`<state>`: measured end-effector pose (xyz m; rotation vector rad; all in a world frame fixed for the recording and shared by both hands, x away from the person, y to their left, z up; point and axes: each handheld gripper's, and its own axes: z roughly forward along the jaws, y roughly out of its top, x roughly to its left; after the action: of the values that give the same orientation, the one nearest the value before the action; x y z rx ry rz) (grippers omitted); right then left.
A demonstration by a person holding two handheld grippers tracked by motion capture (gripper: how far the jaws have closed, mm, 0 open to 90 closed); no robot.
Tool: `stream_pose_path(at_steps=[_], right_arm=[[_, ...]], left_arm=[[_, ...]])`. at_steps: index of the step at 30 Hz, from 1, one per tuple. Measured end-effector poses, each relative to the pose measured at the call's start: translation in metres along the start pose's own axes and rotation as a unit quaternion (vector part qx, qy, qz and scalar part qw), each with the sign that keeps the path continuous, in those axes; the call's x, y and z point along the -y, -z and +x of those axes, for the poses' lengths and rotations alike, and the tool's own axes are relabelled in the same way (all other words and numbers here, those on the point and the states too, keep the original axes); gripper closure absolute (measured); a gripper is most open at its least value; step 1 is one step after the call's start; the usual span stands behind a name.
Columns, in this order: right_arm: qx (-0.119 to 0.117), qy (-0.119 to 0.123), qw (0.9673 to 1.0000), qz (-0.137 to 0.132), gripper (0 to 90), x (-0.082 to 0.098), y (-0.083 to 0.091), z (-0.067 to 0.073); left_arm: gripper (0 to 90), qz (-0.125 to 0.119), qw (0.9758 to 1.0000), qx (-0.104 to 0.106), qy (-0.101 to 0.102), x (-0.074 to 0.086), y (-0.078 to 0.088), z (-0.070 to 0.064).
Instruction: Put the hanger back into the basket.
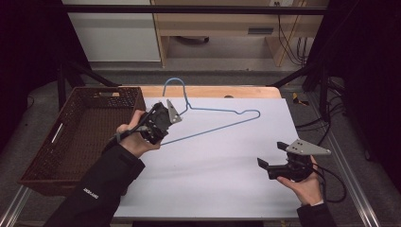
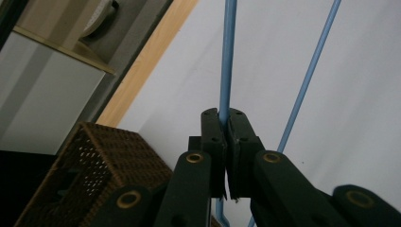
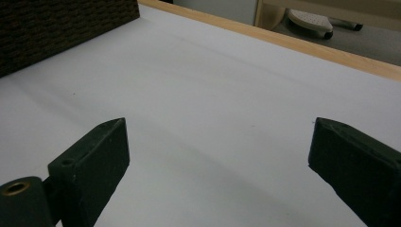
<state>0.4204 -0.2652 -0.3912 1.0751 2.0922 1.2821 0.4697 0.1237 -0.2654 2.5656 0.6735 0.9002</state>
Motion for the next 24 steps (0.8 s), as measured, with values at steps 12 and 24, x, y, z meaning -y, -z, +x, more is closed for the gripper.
stream_pose_path(at_steps=[12,24], right_arm=[[-0.003,0.003,1.0000,0.006,6.0,0.002,-0.003,0.002],[-0.006,0.004,0.9999,0.009,5.7,0.002,-0.005,0.003]], left_arm=[[87.2,0.030,0.9990,-0.005,0.032,0.024,0.024,0.035],[87.2,0.051,0.9919,-0.046,0.106,0.068,0.032,0.076]])
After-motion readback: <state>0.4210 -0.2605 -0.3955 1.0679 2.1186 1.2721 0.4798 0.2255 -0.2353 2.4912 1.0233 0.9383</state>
